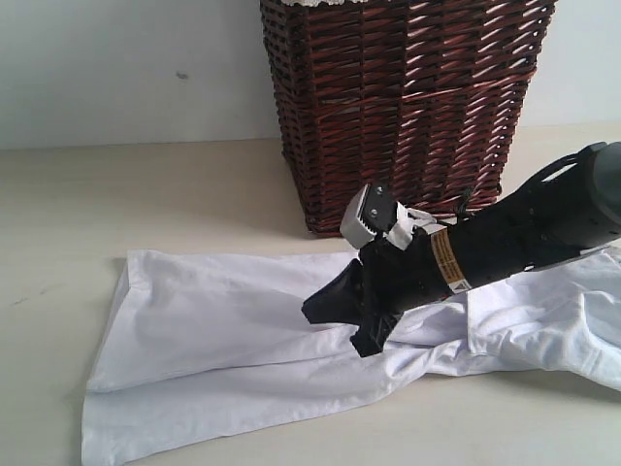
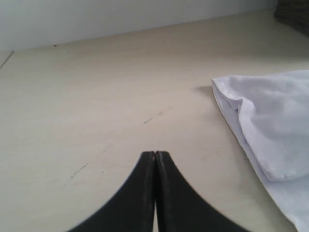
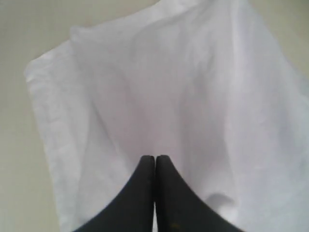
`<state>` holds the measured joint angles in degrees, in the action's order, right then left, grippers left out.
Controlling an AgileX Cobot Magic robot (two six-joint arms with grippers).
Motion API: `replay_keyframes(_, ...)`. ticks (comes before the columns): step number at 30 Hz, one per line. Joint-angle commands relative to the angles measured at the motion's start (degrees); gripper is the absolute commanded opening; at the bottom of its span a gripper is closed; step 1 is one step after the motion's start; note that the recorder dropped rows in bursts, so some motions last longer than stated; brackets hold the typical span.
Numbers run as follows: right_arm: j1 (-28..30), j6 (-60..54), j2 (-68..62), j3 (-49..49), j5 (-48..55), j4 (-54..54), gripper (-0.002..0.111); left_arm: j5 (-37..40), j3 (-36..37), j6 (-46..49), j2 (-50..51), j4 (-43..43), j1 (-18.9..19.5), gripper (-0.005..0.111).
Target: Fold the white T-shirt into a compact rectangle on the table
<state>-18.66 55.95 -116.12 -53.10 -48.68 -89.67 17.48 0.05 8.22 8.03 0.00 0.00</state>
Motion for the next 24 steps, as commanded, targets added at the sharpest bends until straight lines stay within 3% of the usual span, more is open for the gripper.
replay_keyframes(1, -0.1, -3.8, -1.2, -1.2, 1.7, 7.1, 0.001, -0.2, -0.1, 0.1, -0.3, -0.4, 0.1, 0.0)
replay_keyframes(5, -1.5, 3.2, -3.3, -4.7, 5.9, 2.8, 0.001, -0.2, -0.1, 0.1, -0.3, -0.4, 0.1, 0.0)
replay_keyframes(9, -3.1, 15.0, -4.9, -7.9, 6.6, -9.7, 0.001, -0.2, -0.1, 0.1, -0.3, -0.4, 0.1, 0.0)
replay_keyframes(24, -3.6, 25.6, -5.2, -8.4, 0.4, -10.3, 0.001, -0.2, -0.1, 0.1, -0.3, -0.4, 0.1, 0.0)
